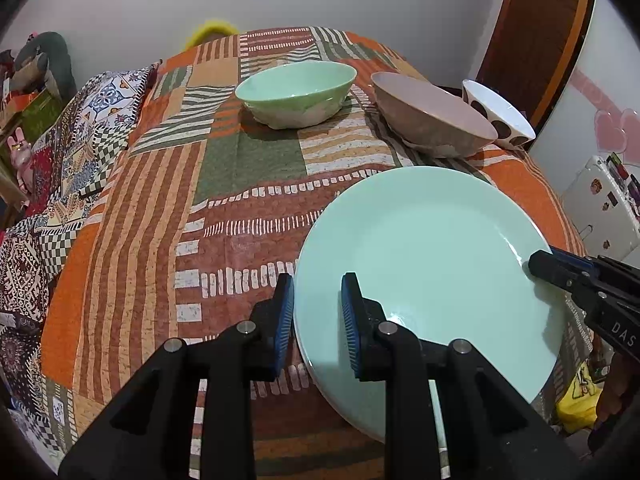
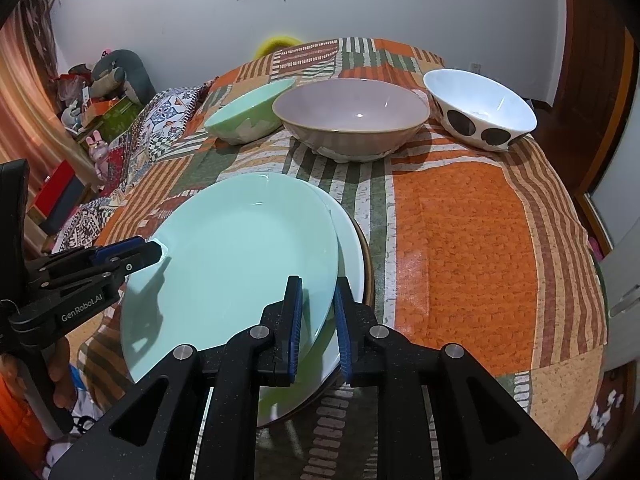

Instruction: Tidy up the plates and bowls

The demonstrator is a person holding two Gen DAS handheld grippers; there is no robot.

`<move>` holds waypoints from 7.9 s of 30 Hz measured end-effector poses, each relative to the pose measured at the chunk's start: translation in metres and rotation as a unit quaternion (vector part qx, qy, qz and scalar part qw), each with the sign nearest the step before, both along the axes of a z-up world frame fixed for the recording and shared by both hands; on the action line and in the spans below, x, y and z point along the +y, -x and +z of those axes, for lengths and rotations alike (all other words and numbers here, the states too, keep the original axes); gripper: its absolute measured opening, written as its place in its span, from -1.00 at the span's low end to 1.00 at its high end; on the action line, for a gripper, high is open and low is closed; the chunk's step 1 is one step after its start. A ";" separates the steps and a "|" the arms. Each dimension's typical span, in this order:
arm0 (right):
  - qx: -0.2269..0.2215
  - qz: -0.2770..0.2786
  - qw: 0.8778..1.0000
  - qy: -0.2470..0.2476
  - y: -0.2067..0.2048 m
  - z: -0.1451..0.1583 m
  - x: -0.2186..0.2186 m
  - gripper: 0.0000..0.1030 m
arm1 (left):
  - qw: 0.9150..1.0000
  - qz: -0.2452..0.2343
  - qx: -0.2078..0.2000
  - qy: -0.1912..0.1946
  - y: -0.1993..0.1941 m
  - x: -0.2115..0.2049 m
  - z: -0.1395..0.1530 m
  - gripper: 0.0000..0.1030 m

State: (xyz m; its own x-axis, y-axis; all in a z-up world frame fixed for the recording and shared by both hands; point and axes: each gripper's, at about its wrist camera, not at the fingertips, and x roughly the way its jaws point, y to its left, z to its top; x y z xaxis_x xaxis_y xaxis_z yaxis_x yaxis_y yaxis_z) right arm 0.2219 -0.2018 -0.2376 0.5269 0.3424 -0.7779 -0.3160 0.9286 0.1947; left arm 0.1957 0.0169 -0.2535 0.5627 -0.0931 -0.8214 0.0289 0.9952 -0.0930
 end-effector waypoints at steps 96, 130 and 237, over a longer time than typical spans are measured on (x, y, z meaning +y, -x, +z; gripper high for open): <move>-0.091 0.065 0.991 -0.076 -0.040 0.104 0.036 -0.63 | 0.991 -0.013 -0.133 0.017 -0.005 0.030 0.154 -0.73; 0.025 0.197 0.980 -0.019 0.002 -0.003 0.169 -0.63 | 0.989 0.141 0.010 0.053 0.085 0.159 0.014 -0.73; -0.079 -0.094 0.991 -0.058 -0.149 0.047 -0.153 -0.71 | 0.989 -0.117 -0.026 0.090 -0.228 -0.180 0.056 -0.82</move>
